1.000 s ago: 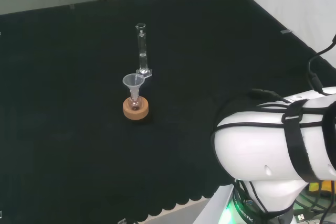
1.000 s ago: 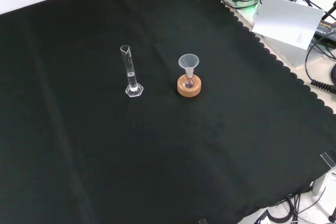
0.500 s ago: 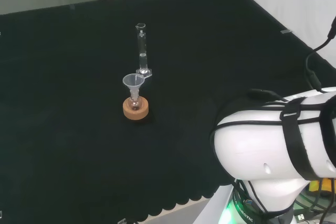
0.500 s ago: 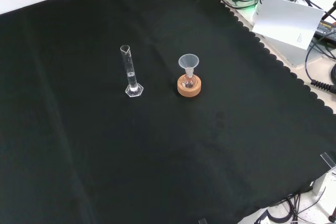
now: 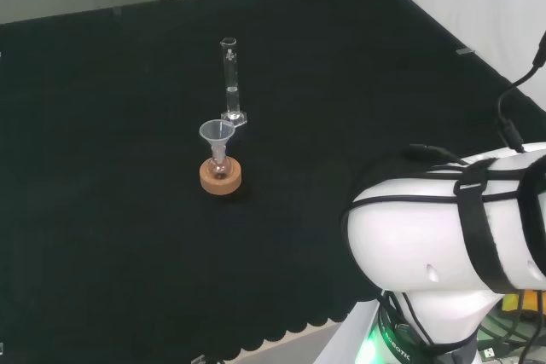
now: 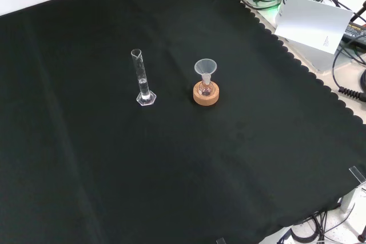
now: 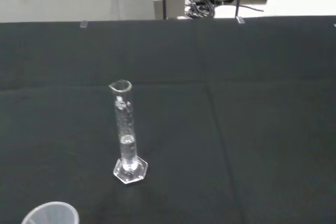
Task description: Pick up the graduated cylinder.
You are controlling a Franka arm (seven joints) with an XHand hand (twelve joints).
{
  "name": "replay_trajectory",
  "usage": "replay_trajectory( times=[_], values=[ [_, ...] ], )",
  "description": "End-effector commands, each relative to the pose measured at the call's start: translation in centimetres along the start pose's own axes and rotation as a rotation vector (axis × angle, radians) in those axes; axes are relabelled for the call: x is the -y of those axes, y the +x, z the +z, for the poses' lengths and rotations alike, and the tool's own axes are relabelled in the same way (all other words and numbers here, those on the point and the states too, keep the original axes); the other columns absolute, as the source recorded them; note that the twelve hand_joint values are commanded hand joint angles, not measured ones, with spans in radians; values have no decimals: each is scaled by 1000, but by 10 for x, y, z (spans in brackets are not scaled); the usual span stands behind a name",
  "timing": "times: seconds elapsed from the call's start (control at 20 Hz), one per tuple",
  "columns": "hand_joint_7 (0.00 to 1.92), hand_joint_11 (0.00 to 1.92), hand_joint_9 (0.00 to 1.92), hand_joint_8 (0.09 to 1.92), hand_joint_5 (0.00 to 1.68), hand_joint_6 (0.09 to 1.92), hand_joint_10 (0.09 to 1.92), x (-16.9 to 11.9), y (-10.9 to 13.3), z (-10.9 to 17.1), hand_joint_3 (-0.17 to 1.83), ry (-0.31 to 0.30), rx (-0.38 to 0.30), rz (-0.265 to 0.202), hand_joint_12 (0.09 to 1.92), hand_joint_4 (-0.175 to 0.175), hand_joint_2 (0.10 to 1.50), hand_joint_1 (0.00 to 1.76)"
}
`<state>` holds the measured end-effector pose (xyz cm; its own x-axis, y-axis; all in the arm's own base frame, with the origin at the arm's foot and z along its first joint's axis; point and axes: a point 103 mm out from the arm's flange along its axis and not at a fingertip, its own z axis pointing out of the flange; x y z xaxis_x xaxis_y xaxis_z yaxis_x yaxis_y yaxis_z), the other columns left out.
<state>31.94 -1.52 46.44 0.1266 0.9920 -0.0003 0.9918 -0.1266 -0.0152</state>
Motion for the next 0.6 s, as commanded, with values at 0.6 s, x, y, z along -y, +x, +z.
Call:
replay_trajectory(
  times=[0.6],
  values=[
    [73,86,510,481,248,87,87,-99,-49,122,1,16,-101,-114,1359,16,1367,53]
  ],
)
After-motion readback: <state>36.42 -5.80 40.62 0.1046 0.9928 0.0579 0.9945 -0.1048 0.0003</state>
